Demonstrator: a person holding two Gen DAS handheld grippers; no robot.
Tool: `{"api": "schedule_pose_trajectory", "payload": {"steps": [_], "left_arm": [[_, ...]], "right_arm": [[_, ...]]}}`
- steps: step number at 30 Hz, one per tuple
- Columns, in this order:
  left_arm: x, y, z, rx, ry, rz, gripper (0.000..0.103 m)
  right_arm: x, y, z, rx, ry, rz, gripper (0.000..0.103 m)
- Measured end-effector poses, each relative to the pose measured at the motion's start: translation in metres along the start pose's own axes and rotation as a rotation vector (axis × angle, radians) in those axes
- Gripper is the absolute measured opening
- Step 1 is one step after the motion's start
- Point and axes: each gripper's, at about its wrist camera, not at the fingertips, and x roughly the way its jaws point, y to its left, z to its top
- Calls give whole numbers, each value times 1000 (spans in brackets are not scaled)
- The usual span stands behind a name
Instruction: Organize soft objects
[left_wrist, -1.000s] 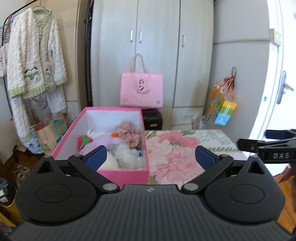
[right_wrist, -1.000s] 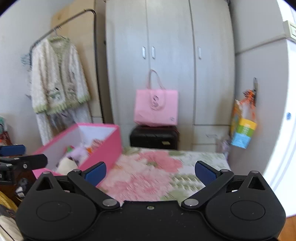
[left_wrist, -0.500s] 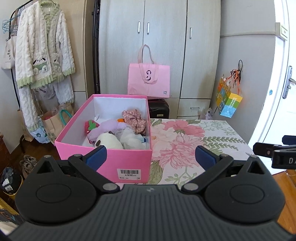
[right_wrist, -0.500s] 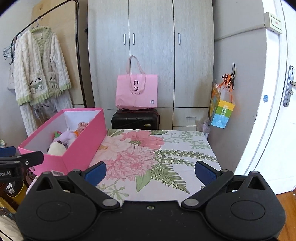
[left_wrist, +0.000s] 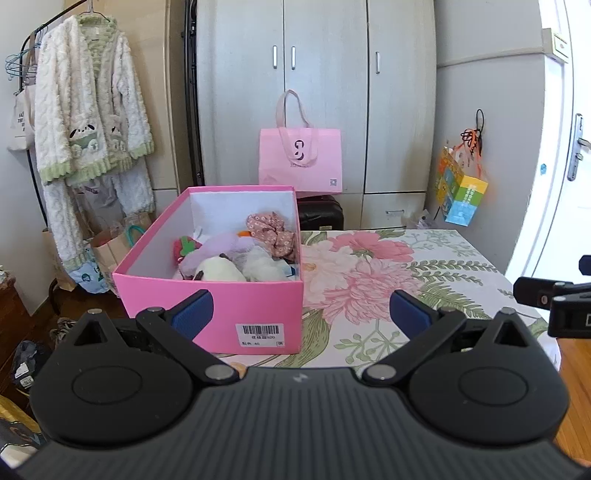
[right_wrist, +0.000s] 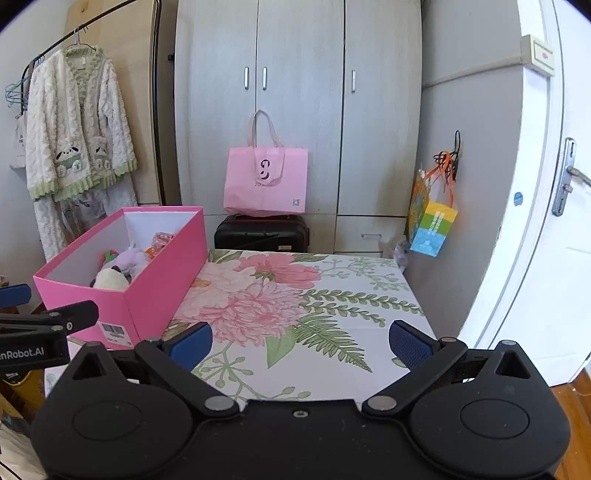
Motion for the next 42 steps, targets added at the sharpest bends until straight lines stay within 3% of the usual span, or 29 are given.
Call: {"api": "schedule_pose_trajectory", "payload": {"steps": [42], "left_arm": [[-14, -1, -11, 25, -66, 24, 103]], "right_arm": [[-14, 0, -16, 33, -66, -1, 103]]}}
